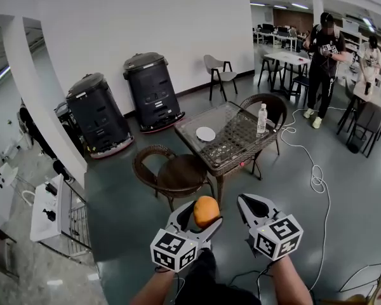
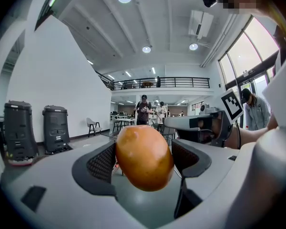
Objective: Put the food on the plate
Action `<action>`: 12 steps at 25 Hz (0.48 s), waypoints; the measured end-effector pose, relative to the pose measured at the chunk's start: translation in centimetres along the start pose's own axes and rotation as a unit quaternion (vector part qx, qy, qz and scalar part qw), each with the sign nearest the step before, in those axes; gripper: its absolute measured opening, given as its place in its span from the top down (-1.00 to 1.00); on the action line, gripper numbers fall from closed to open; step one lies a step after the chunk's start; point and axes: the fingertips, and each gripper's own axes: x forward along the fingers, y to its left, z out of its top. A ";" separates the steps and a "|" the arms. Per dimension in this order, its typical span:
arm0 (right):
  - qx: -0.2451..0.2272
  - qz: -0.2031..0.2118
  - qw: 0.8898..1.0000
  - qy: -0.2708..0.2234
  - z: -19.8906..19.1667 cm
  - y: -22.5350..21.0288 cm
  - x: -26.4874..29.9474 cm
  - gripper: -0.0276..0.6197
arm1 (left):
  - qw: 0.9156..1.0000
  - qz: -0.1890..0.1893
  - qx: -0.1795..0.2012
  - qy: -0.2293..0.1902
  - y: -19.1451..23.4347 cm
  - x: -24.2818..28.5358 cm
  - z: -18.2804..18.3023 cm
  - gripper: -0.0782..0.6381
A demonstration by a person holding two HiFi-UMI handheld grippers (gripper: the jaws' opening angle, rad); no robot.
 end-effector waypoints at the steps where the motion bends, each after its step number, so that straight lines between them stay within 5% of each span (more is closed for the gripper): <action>1: 0.000 -0.001 1.000 0.002 -0.1 -0.3 0.3 0.90 | 1.000 -0.002 0.000 0.001 0.3 0.4 -0.1 -0.24; 12: -0.003 -0.004 1.000 0.017 -0.3 -4.8 7.7 0.90 | 1.000 -0.012 -0.007 0.001 6.4 5.9 0.3 -0.24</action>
